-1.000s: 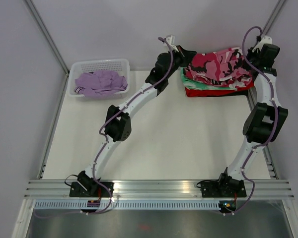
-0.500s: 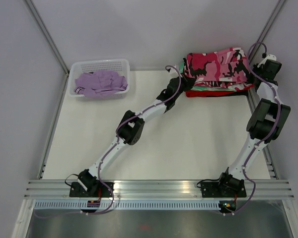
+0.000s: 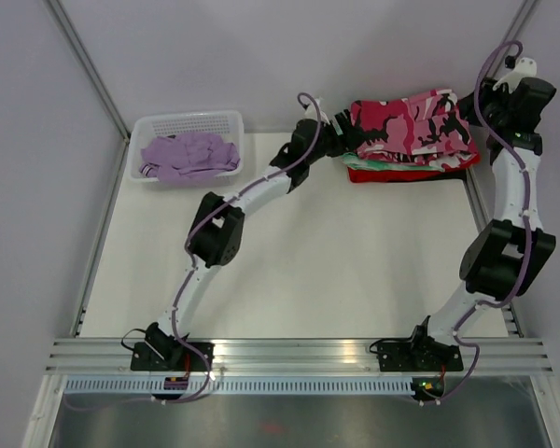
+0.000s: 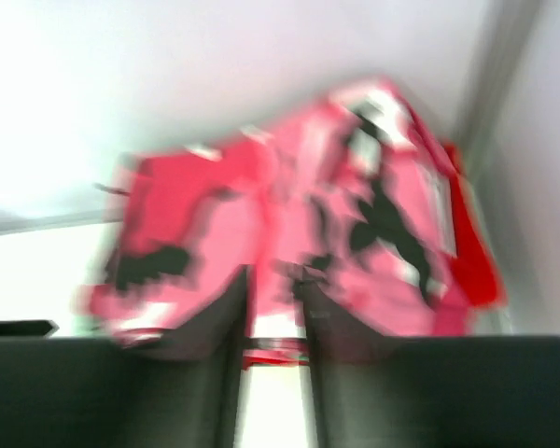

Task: Fold and stack the trousers
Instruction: Neatly place the folded trousers to the corner

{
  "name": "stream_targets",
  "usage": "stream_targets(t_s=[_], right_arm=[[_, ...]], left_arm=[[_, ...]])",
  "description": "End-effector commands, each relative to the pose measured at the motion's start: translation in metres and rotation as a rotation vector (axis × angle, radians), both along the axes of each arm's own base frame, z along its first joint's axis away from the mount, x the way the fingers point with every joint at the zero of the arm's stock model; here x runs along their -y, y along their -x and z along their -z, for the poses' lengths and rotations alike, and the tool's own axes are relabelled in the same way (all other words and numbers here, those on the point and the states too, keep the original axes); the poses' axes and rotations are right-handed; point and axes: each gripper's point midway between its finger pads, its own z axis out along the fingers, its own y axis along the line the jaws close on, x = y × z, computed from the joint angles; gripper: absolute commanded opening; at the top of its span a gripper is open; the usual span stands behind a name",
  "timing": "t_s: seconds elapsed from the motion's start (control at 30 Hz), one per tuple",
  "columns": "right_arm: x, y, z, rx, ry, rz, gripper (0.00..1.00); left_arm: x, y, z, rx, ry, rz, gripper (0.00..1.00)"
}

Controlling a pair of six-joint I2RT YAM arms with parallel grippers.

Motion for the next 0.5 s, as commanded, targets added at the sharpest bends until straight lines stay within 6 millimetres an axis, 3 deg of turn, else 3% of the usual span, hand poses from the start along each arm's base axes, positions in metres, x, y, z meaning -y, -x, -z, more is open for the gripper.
stream_targets(t_s=[0.0,0.03,0.07,0.1,0.13,0.17,0.2,0.23,0.27,0.3,0.33,0.37,0.4,0.43,0.47], right_arm=[[-0.072,0.036,-0.107,0.181,-0.045,-0.192,0.40],[-0.083,0.042,-0.107,0.174,-0.088,-0.208,0.66],[-0.103,0.049,-0.112,0.184,-0.101,-0.246,0.76],[-0.120,0.068,-0.132,0.227,-0.094,-0.271,0.85],[-0.144,0.073,-0.115,0.205,-0.102,-0.315,0.97],[-0.158,0.082,-0.115,0.209,-0.098,-0.337,0.98],[-0.171,0.098,-0.108,0.208,-0.099,-0.349,0.98],[-0.192,0.106,-0.102,0.196,-0.123,-0.382,0.98],[-0.203,0.121,-0.107,0.212,-0.138,-0.402,0.98],[-0.213,0.126,-0.083,0.168,-0.175,-0.414,0.98],[-0.233,0.136,-0.075,0.148,-0.209,-0.463,0.98],[-0.243,0.147,-0.072,0.138,-0.247,-0.481,0.98],[-0.257,0.156,-0.046,0.079,-0.273,-0.500,0.98],[-0.274,0.164,-0.033,0.048,-0.284,-0.525,0.98],[-0.282,0.173,-0.027,0.036,-0.292,-0.539,0.98]], left_arm=[[-0.060,0.036,-0.166,0.241,0.043,0.068,0.83],[-0.082,0.052,-0.198,0.250,0.023,0.048,0.86],[-0.103,0.049,-0.179,0.189,-0.035,0.013,0.88],[-0.119,0.053,-0.176,0.161,-0.082,-0.016,0.88],[-0.148,0.063,-0.171,0.093,-0.182,-0.075,0.89],[-0.168,0.066,-0.159,0.040,-0.235,-0.114,0.92],[-0.202,0.061,-0.133,-0.040,-0.303,-0.181,0.94],[-0.229,0.077,-0.125,-0.115,-0.352,-0.203,0.95],[-0.272,0.074,-0.098,-0.206,-0.393,-0.263,0.95],[-0.300,0.079,-0.086,-0.267,-0.413,-0.311,0.96],[-0.328,0.094,-0.082,-0.331,-0.436,-0.356,0.99],[-0.371,0.097,-0.059,-0.409,-0.454,-0.435,1.00],[-0.393,0.102,-0.053,-0.419,-0.477,-0.474,1.00],[-0.412,0.106,-0.049,-0.431,-0.483,-0.515,1.00],[-0.445,0.114,-0.042,-0.464,-0.477,-0.591,1.00]])
